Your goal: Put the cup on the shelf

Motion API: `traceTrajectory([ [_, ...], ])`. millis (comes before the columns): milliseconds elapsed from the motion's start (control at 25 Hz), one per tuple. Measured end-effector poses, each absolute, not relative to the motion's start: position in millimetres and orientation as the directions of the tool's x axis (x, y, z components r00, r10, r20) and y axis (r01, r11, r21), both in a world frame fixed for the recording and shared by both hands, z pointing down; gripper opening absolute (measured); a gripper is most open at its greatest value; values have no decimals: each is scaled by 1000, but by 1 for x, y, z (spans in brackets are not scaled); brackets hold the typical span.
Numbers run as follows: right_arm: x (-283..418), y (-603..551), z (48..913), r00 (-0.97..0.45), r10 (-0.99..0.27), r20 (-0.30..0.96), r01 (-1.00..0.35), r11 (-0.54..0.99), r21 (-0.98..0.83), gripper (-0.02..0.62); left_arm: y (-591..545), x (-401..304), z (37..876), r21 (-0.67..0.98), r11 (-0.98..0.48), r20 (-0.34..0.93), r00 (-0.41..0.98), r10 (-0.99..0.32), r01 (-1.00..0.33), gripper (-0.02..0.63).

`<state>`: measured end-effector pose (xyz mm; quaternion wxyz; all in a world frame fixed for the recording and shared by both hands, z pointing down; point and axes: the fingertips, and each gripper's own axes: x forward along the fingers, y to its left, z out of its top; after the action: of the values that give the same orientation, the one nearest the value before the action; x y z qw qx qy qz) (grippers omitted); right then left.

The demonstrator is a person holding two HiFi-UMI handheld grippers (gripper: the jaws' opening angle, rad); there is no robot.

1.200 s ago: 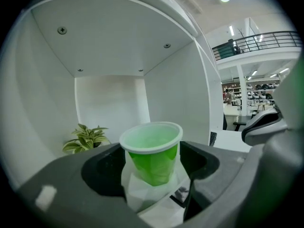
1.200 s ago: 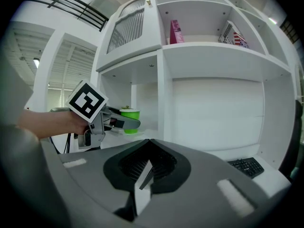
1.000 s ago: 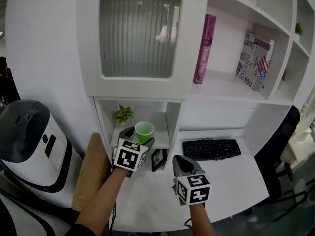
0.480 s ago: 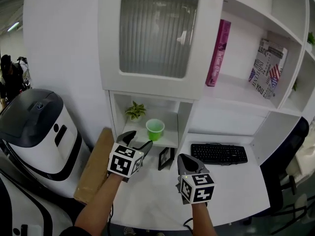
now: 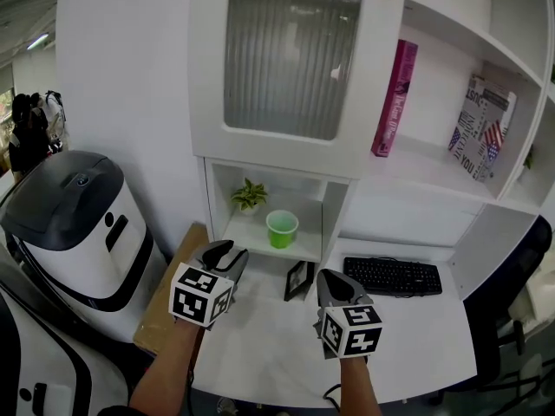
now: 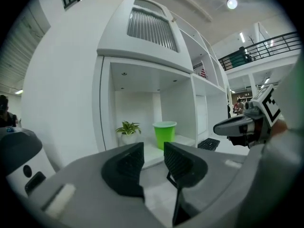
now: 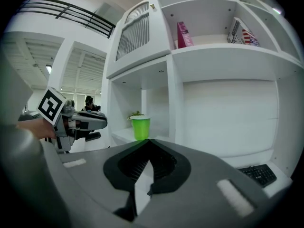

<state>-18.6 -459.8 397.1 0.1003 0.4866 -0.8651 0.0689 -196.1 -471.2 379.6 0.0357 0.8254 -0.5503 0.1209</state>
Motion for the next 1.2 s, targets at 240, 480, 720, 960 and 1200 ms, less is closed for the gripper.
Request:
traceTrajectory([
  [240, -17, -457, 395, -517, -823, 236, -848, 530, -14, 25, -458, -207, 376, -53, -363, 211, 345, -915, -930, 62],
  [480, -13, -455, 389, -517, -828, 218, -847, 531, 10, 25, -452, -212, 374, -72, -334, 187, 316, -930, -940, 9],
  [720, -11, -458, 388, -514, -831, 214, -850, 528, 8, 25, -451, -219, 373, -65, -315, 178, 300, -937, -947, 0],
  [960, -14, -459, 389, -517, -829, 214, -848, 531, 6, 25, -452, -222, 377, -60, -311, 185, 295, -937, -949, 0],
  [1200, -17, -460, 389, -523, -825, 216, -844, 536, 3, 25, -454, -221, 378, -56, -314, 190, 299, -935, -948, 0],
])
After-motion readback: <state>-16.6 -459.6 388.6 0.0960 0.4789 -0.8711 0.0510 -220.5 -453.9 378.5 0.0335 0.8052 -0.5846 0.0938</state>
